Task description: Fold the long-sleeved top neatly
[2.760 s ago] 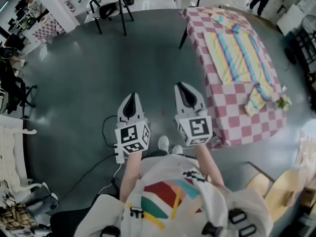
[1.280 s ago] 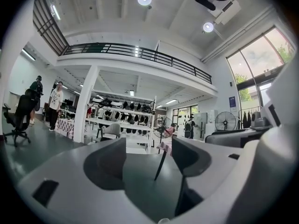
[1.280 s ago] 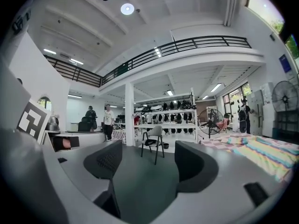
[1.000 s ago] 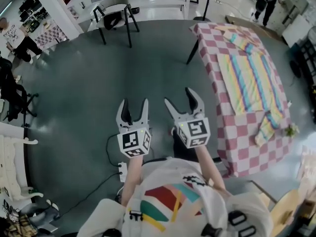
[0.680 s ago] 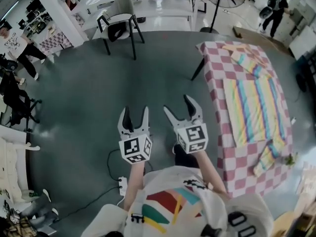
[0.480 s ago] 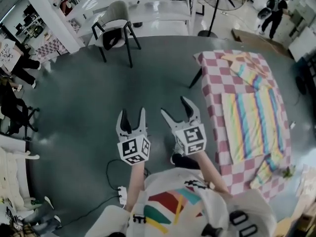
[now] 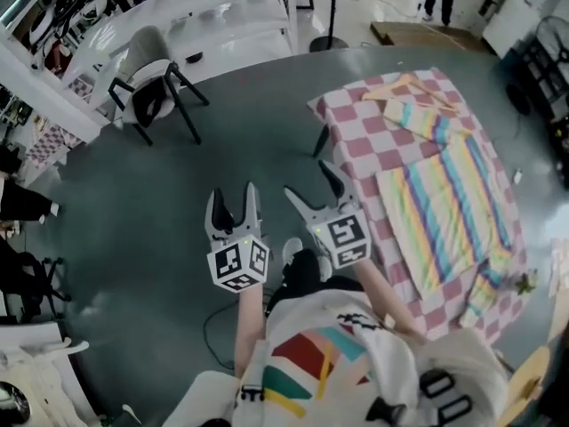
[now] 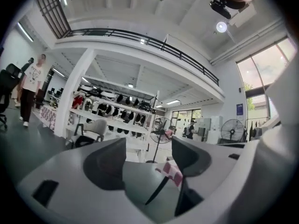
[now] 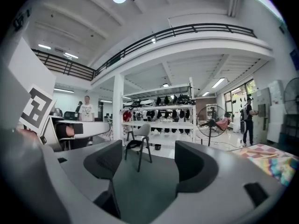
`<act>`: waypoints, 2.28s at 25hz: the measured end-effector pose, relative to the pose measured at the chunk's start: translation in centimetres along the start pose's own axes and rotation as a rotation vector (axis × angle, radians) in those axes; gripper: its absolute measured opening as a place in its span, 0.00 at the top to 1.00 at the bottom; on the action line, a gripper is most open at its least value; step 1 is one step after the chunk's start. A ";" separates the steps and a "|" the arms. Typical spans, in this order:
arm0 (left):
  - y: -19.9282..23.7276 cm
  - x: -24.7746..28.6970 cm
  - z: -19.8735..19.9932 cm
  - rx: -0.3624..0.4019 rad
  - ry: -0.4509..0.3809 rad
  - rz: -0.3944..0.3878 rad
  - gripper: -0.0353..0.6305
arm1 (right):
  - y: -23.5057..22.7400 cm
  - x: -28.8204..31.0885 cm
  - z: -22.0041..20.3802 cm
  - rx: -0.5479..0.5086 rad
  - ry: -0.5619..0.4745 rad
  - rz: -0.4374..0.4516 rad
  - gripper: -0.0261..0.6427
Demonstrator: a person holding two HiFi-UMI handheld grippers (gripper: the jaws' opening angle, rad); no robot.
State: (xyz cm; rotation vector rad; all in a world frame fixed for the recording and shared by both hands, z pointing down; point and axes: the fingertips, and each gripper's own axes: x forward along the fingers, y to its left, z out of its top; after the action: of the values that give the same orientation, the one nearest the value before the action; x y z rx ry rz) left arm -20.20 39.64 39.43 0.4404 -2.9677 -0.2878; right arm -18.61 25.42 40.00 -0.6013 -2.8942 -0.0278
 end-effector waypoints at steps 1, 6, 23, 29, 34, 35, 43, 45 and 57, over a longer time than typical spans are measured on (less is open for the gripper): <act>-1.2 1.8 -0.2 -0.003 0.013 -0.043 0.52 | -1.4 0.1 -0.1 0.006 0.002 -0.036 0.47; -10.0 12.3 -1.0 0.009 0.093 -0.327 0.52 | -10.5 0.1 0.1 0.051 0.029 -0.272 0.47; -34.8 27.8 -11.5 -0.245 0.624 -1.007 0.51 | -26.9 -9.3 -2.1 0.223 0.059 -1.076 0.47; -36.9 31.4 -19.6 -0.575 0.946 -0.787 0.52 | -26.6 -12.8 -4.0 0.281 0.094 -1.227 0.48; -38.1 34.3 -25.5 -0.704 1.096 -0.590 0.52 | -26.4 -13.3 -5.6 0.313 0.141 -1.266 0.48; -38.3 34.5 -26.5 -0.713 1.123 -0.559 0.52 | -26.4 -13.3 -5.9 0.318 0.153 -1.268 0.47; -38.4 35.3 -28.1 -0.702 1.165 -0.432 0.58 | -26.6 -13.8 -7.0 0.377 0.174 -1.294 0.48; -38.7 35.4 -28.0 -0.716 1.171 -0.441 0.58 | -26.7 -14.0 -7.2 0.382 0.175 -1.294 0.48; -38.9 37.2 -28.6 -0.648 1.119 -0.351 0.71 | -28.0 -15.4 -7.8 0.384 0.158 -1.234 0.48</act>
State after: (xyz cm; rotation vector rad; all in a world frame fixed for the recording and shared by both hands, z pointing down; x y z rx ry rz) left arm -40.44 -12.81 62.89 0.7097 -1.5951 -0.7094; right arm -14.40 -6.74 45.39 1.1783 -2.5101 0.2795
